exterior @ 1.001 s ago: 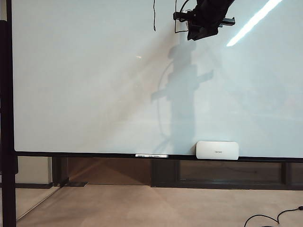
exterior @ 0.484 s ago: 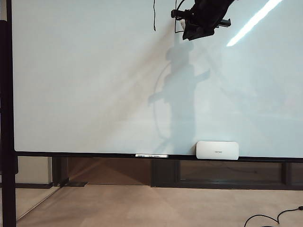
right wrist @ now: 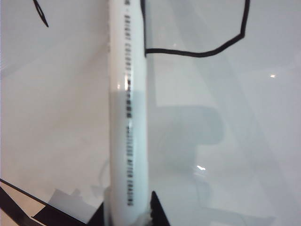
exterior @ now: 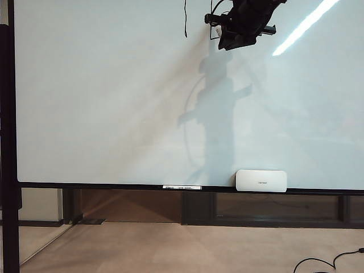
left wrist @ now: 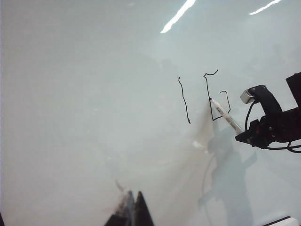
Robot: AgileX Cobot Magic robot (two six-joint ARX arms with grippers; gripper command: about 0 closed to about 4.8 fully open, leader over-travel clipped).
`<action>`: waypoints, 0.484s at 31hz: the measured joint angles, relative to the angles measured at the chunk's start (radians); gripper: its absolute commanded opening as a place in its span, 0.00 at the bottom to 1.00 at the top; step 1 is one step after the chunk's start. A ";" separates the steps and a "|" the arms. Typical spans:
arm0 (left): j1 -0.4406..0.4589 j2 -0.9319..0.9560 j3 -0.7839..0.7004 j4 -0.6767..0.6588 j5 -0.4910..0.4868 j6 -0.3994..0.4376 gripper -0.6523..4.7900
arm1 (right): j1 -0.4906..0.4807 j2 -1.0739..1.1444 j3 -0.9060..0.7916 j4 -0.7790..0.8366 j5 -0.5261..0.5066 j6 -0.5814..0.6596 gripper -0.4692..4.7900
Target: Reach to the right to find the marker pen, pick it up, and write the number 16 on the whiteboard.
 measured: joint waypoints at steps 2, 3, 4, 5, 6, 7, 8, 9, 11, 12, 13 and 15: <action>0.000 0.000 0.000 0.000 0.000 0.000 0.11 | 0.000 0.000 0.000 0.001 0.000 0.000 0.08; 0.000 0.000 0.000 0.000 0.000 0.000 0.11 | 0.000 0.000 0.000 0.002 0.000 0.000 0.08; 0.000 0.000 0.000 0.000 0.000 0.000 0.11 | 0.000 0.000 0.000 0.003 0.000 0.000 0.08; 0.000 0.000 0.000 0.000 0.000 0.000 0.11 | 0.000 0.000 0.000 0.004 0.000 0.000 0.08; 0.000 0.000 0.000 0.000 0.000 0.000 0.11 | 0.000 0.000 0.000 0.006 0.002 0.000 0.08; 0.000 0.000 0.000 0.000 0.000 0.000 0.11 | 0.000 0.000 0.000 0.006 0.008 0.000 0.08; 0.000 0.000 0.000 0.000 0.000 0.000 0.11 | 0.000 0.000 0.000 0.006 0.012 0.000 0.08; 0.000 0.000 0.000 0.000 0.000 0.000 0.11 | 0.000 0.000 0.000 0.006 0.014 0.000 0.08; 0.000 0.000 0.000 0.000 0.000 0.000 0.11 | 0.000 0.000 0.000 0.006 0.016 0.000 0.08; 0.000 0.000 0.000 0.000 0.000 0.000 0.11 | 0.000 0.000 0.000 0.006 0.021 0.000 0.08; 0.000 0.000 0.000 0.000 0.000 0.000 0.11 | 0.000 0.000 0.000 0.006 0.029 0.000 0.08; 0.000 0.000 0.000 0.000 0.000 0.000 0.11 | 0.000 0.000 0.000 0.006 0.037 0.000 0.08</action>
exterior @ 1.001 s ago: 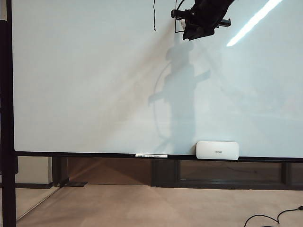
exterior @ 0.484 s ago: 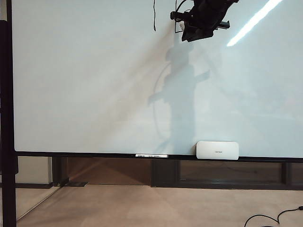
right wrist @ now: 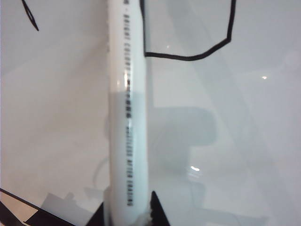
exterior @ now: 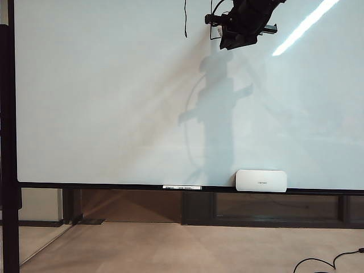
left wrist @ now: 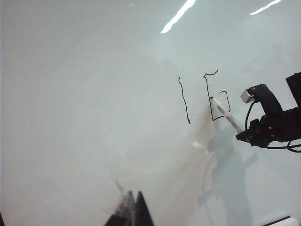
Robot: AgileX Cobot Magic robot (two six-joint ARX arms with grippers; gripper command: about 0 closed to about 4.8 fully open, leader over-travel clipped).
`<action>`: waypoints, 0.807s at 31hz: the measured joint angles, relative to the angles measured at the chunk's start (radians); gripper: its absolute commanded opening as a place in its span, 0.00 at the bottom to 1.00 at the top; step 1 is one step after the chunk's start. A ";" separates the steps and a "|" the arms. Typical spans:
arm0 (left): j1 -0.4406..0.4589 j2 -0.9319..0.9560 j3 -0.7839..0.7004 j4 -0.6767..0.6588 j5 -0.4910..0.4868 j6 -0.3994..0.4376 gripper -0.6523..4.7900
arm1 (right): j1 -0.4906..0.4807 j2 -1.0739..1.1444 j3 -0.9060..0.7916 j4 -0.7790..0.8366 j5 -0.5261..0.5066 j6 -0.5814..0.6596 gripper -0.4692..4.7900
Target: Reach to the right to find the marker pen, pick it up, and write the number 16 on the whiteboard.
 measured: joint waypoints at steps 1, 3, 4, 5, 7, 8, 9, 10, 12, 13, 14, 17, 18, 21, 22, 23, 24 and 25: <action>0.000 0.000 0.000 0.000 0.000 0.000 0.11 | 0.000 0.000 0.000 0.000 0.004 0.000 0.08; 0.000 0.000 0.000 0.000 0.000 0.000 0.11 | 0.001 0.000 0.000 0.000 0.026 0.000 0.08; 0.000 0.000 0.000 0.000 0.000 0.000 0.11 | 0.001 0.000 0.000 0.000 0.034 0.000 0.08; 0.000 0.000 0.000 0.000 0.000 0.000 0.11 | 0.001 0.000 0.000 0.000 0.037 0.000 0.08; 0.000 0.000 0.000 0.000 0.000 0.000 0.11 | 0.001 0.000 0.000 0.000 0.053 0.000 0.08; 0.000 0.000 0.000 0.000 0.000 0.000 0.11 | 0.002 0.000 0.000 0.000 0.064 0.000 0.08; 0.000 0.000 0.000 0.000 0.000 0.000 0.11 | 0.002 0.000 0.000 -0.001 0.074 0.000 0.08; 0.000 0.000 0.000 0.000 0.000 0.000 0.11 | 0.002 0.000 0.000 -0.002 0.084 0.000 0.08; 0.000 0.000 0.000 0.000 0.000 0.000 0.11 | 0.002 0.000 0.000 -0.008 0.100 0.000 0.08; 0.000 0.000 0.000 0.000 0.000 0.000 0.11 | 0.002 0.000 0.000 -0.011 0.113 0.000 0.08; 0.000 0.000 0.000 0.000 0.000 0.000 0.11 | 0.002 0.000 0.000 -0.016 0.123 0.000 0.08; 0.000 0.000 0.000 0.000 0.000 0.000 0.11 | 0.002 0.000 0.000 -0.019 0.145 0.000 0.08; 0.000 0.000 0.000 0.000 0.000 0.000 0.11 | 0.002 0.000 0.000 -0.019 0.148 0.000 0.08; 0.000 0.000 0.000 0.000 0.000 0.000 0.11 | 0.003 -0.002 0.000 -0.023 0.151 0.000 0.08; 0.000 0.000 0.000 0.000 0.000 0.000 0.11 | 0.003 -0.004 0.000 -0.024 0.152 0.000 0.08; 0.000 -0.001 0.000 0.000 0.000 0.000 0.11 | 0.005 -0.005 0.000 -0.023 0.156 0.000 0.08; 0.000 -0.006 0.000 -0.001 0.000 0.000 0.11 | 0.005 -0.006 0.000 -0.024 0.158 0.000 0.08; 0.000 -0.007 0.000 -0.001 0.000 0.000 0.11 | 0.005 -0.008 0.000 -0.024 0.159 0.000 0.08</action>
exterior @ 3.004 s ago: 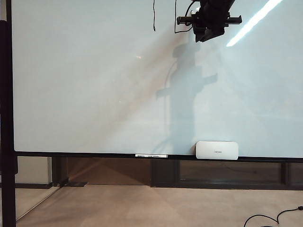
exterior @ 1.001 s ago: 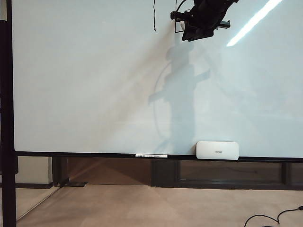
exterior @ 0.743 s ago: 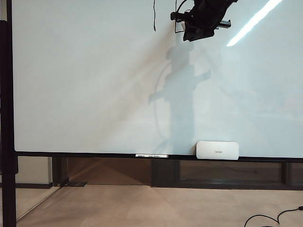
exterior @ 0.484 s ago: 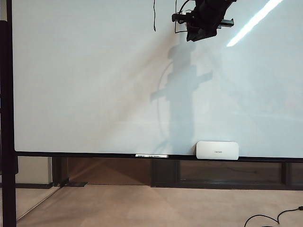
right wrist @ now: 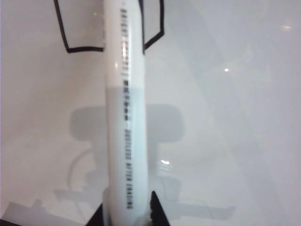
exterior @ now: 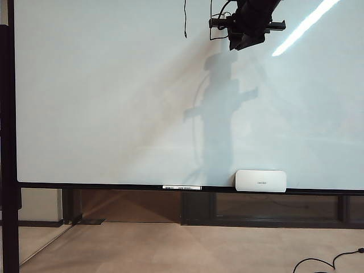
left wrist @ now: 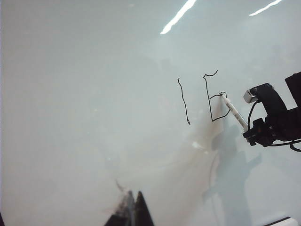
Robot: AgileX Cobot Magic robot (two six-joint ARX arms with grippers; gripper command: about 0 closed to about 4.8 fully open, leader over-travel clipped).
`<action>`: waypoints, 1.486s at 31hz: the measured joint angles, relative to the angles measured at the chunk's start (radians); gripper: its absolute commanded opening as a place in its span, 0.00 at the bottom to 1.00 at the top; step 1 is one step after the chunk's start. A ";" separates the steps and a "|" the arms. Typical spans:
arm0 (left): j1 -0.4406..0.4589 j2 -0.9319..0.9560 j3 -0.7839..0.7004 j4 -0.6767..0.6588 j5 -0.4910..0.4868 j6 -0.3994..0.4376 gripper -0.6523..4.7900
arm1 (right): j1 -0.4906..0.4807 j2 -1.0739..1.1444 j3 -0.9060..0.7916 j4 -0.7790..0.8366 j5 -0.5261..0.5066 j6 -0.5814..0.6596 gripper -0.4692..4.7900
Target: Reach to the right to find the marker pen, pick it up, and write the number 16 on the whiteboard.
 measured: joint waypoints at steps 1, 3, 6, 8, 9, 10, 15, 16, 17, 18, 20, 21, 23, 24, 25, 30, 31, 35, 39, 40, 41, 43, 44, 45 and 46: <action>0.000 -0.004 0.000 0.000 0.000 0.000 0.11 | 0.001 -0.005 0.000 -0.001 0.006 0.000 0.08; 0.000 -0.016 0.000 0.000 -0.004 0.000 0.11 | 0.006 -0.016 0.000 -0.005 0.016 0.001 0.08; 0.000 -0.039 0.000 0.000 -0.021 0.000 0.11 | 0.009 -0.047 0.000 -0.026 0.022 0.001 0.08; 0.000 -0.065 0.000 -0.011 -0.026 0.000 0.11 | 0.017 -0.079 0.000 -0.046 0.024 0.000 0.08; 0.000 -0.085 0.000 -0.029 -0.026 0.000 0.11 | 0.020 -0.098 -0.001 -0.061 0.023 0.000 0.08; 0.000 -0.111 0.000 -0.054 -0.028 0.000 0.11 | 0.023 -0.115 -0.001 -0.069 0.023 0.000 0.08; 0.000 -0.238 0.040 -0.190 -0.122 0.001 0.11 | 0.033 -0.235 -0.002 -0.157 0.021 -0.008 0.08; 0.000 -0.262 0.063 -0.230 -0.151 0.001 0.11 | 0.032 -0.267 -0.002 -0.176 0.021 -0.008 0.08; 0.000 -0.280 0.084 -0.264 -0.171 0.001 0.11 | 0.032 -0.294 -0.002 -0.191 0.022 -0.009 0.08; 0.000 -0.297 0.109 -0.304 -0.189 0.001 0.11 | 0.032 -0.323 -0.002 -0.208 0.023 -0.013 0.08; 0.000 -0.321 0.188 -0.407 -0.229 0.003 0.11 | 0.031 -0.398 -0.002 -0.255 0.029 -0.023 0.08; 0.000 -0.325 0.220 -0.446 -0.241 0.003 0.11 | 0.031 -0.428 -0.002 -0.272 0.031 -0.029 0.08; 0.000 -0.328 0.280 -0.537 -0.269 0.017 0.11 | 0.032 -0.491 0.001 -0.299 0.032 -0.047 0.08; 0.000 -0.327 0.312 -0.592 -0.285 0.028 0.11 | 0.032 -0.526 0.001 -0.317 0.040 -0.060 0.08; 0.000 -0.326 0.334 -0.630 -0.301 0.040 0.11 | 0.032 -0.554 0.001 -0.335 0.043 -0.074 0.08; 0.000 -0.326 0.451 -0.758 -0.351 0.069 0.11 | 0.032 -0.705 0.002 -0.421 0.050 -0.120 0.08; 0.000 -0.327 0.474 -0.779 -0.353 0.079 0.11 | 0.032 -0.739 0.002 -0.438 0.055 -0.126 0.08; 0.000 -0.327 0.547 -0.869 -0.380 0.105 0.11 | 0.032 -0.861 0.002 -0.528 0.086 -0.151 0.08; 0.010 -0.327 0.639 -0.978 -0.408 0.107 0.11 | 0.032 -0.976 0.003 -0.629 0.113 -0.175 0.08; 0.025 -0.328 0.659 -1.006 -0.414 0.105 0.11 | 0.032 -1.008 0.004 -0.667 0.122 -0.178 0.08; 0.044 -0.328 0.678 -1.041 -0.415 0.105 0.11 | 0.032 -1.033 0.004 -0.703 0.130 -0.180 0.08; 0.085 -0.327 0.709 -1.103 -0.414 0.105 0.11 | 0.032 -1.091 0.004 -0.796 0.147 -0.183 0.08; 0.103 -0.327 0.721 -1.129 -0.410 0.105 0.11 | 0.032 -1.112 0.004 -0.832 0.156 -0.183 0.08; 0.126 -0.327 0.736 -1.157 -0.401 0.105 0.11 | 0.032 -1.133 0.004 -0.868 0.164 -0.184 0.08; 0.145 -0.327 0.746 -1.178 -0.385 0.105 0.11 | 0.032 -1.160 0.002 -0.915 0.174 -0.184 0.08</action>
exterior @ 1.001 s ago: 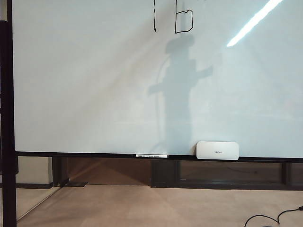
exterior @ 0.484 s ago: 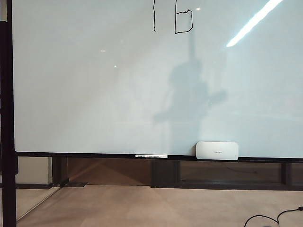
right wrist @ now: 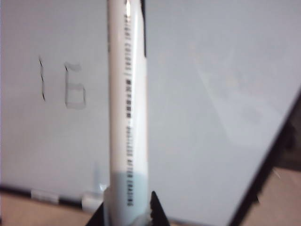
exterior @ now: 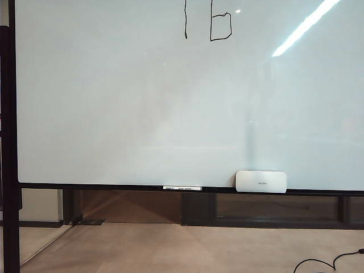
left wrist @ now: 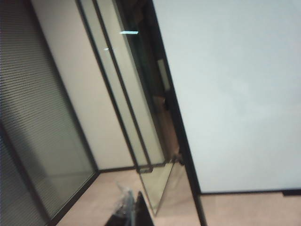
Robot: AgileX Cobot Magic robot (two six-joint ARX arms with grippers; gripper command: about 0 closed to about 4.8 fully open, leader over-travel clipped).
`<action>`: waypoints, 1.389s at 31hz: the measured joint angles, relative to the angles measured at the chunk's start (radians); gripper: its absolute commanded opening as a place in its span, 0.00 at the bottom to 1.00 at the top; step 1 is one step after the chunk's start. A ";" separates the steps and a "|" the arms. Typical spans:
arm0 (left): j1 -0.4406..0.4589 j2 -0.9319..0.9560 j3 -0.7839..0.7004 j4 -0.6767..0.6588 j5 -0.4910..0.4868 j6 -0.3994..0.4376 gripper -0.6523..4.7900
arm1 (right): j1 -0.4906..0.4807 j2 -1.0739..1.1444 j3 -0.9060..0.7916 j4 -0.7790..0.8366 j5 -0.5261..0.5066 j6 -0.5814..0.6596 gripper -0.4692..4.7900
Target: Reach to the right to find the marker pen, pick it up, and write the number 16 on the whiteboard.
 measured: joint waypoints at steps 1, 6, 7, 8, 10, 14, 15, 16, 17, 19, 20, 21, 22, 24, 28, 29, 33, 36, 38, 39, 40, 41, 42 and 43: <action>0.023 0.000 0.009 -0.025 0.027 0.000 0.11 | 0.000 -0.023 -0.001 -0.040 0.006 0.000 0.08; 0.095 -0.013 0.011 -0.131 0.161 -0.037 0.11 | 0.002 -0.163 0.002 -0.249 0.068 -0.054 0.08; 0.098 -0.015 0.010 -0.142 0.171 -0.050 0.11 | 0.003 -0.186 -0.004 -0.268 0.077 -0.067 0.08; 0.100 -0.017 0.010 -0.151 0.179 -0.063 0.11 | 0.005 -0.225 -0.023 -0.273 0.085 -0.079 0.08; 0.109 -0.019 0.010 -0.159 0.185 -0.096 0.11 | 0.016 -0.288 -0.035 -0.290 0.086 -0.107 0.08; 0.120 -0.023 0.011 -0.162 0.196 -0.132 0.11 | 0.028 -0.406 -0.046 -0.289 0.095 -0.077 0.08; 0.131 -0.023 0.011 -0.163 0.209 -0.137 0.11 | 0.029 -0.426 -0.047 -0.289 0.098 -0.061 0.08; 0.151 -0.024 0.012 -0.166 0.223 -0.140 0.11 | 0.030 -0.447 -0.048 -0.288 0.097 -0.041 0.08; 0.169 -0.026 0.013 -0.170 0.238 -0.140 0.11 | 0.031 -0.461 -0.051 -0.288 0.097 -0.030 0.08; 0.216 -0.031 0.014 -0.173 0.296 -0.144 0.11 | 0.033 -0.488 -0.064 -0.289 0.098 0.002 0.08; 0.230 -0.031 0.014 -0.173 0.324 -0.154 0.11 | 0.035 -0.495 -0.076 -0.286 0.095 0.020 0.08; 0.242 -0.031 0.014 -0.175 0.363 -0.167 0.11 | 0.035 -0.503 -0.092 -0.283 0.084 0.040 0.08; 0.251 -0.031 0.013 -0.180 0.391 -0.179 0.11 | 0.037 -0.517 -0.121 -0.280 0.059 0.067 0.08; 0.278 -0.031 0.010 -0.189 0.423 -0.195 0.11 | 0.037 -0.547 -0.188 -0.280 0.002 0.108 0.08; 0.349 -0.031 0.010 -0.196 0.501 -0.250 0.11 | 0.027 -0.600 -0.339 -0.284 -0.111 0.161 0.08; 0.360 -0.032 0.010 -0.196 0.517 -0.257 0.11 | 0.024 -0.618 -0.382 -0.290 -0.149 0.178 0.08; 0.449 -0.042 0.010 -0.195 0.616 -0.320 0.11 | 0.018 -0.663 -0.497 -0.294 -0.246 0.219 0.08; 0.504 -0.043 0.010 -0.190 0.706 -0.365 0.11 | -0.002 -0.695 -0.581 -0.292 -0.333 0.251 0.08; 0.515 -0.043 0.010 -0.188 0.734 -0.387 0.11 | -0.033 -0.714 -0.617 -0.294 -0.394 0.260 0.08; 0.519 -0.043 0.010 -0.185 0.740 -0.399 0.11 | -0.054 -0.724 -0.628 -0.296 -0.427 0.264 0.08; 0.525 -0.043 0.009 -0.182 0.749 -0.407 0.11 | -0.079 -0.738 -0.639 -0.293 -0.464 0.267 0.08; 0.533 -0.043 0.005 -0.175 0.758 -0.417 0.11 | -0.100 -0.750 -0.648 -0.291 -0.490 0.268 0.08; 0.536 -0.043 0.003 -0.171 0.765 -0.424 0.11 | -0.125 -0.758 -0.655 -0.292 -0.516 0.269 0.08; 0.537 -0.043 -0.005 -0.161 0.782 -0.428 0.11 | -0.162 -0.768 -0.663 -0.292 -0.551 0.269 0.08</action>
